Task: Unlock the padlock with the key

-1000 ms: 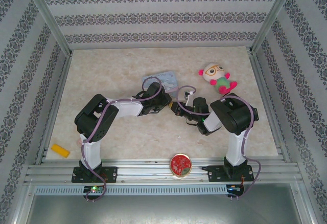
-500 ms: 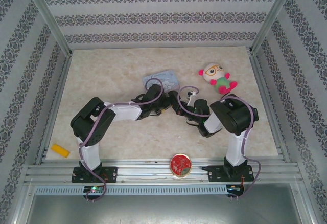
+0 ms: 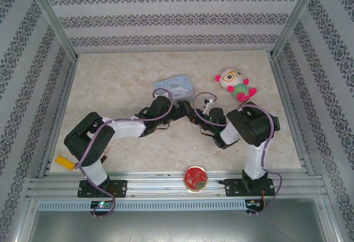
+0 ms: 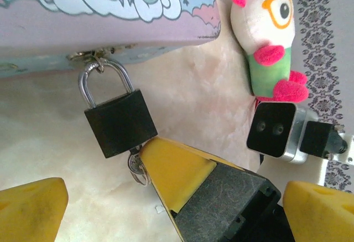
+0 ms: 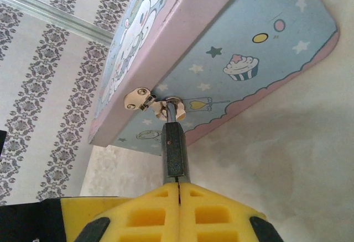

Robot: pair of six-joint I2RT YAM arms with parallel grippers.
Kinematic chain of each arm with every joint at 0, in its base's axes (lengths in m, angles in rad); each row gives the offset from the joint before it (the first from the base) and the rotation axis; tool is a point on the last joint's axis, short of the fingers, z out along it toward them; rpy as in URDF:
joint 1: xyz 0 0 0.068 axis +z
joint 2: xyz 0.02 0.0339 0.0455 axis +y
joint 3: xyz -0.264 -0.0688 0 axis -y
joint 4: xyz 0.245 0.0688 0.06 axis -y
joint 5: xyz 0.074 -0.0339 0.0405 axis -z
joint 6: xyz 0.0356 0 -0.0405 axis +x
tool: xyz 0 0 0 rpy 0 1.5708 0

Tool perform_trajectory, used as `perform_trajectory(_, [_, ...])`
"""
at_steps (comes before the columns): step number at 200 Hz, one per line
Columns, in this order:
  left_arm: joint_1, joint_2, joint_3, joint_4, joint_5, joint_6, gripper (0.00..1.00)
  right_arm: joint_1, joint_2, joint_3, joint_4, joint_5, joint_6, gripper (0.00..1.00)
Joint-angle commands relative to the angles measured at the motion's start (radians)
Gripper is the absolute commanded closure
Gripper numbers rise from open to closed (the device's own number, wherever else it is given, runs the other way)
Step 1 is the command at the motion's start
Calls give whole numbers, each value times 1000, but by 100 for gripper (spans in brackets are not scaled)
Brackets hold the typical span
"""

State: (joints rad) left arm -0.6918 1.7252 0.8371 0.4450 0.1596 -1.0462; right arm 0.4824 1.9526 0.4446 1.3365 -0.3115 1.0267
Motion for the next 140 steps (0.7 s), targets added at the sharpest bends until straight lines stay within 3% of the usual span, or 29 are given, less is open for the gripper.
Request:
perform_trajectory(1, [29, -11, -27, 122, -32, 33, 1, 4, 27, 20, 50, 29, 57, 100])
perform_trajectory(35, [61, 40, -43, 254, -8, 1, 1, 7, 45, 38, 50, 31, 89, 100])
perform_trajectory(54, [81, 71, -52, 318, -1, -23, 12, 8, 55, 49, 50, 31, 107, 100])
perform_trajectory(96, [94, 91, -27, 239, -19, -34, 23, 15, 72, 73, 50, 29, 130, 100])
perform_trajectory(140, [100, 120, -15, 239, -14, -25, 21, 18, 83, 94, 50, 27, 147, 100])
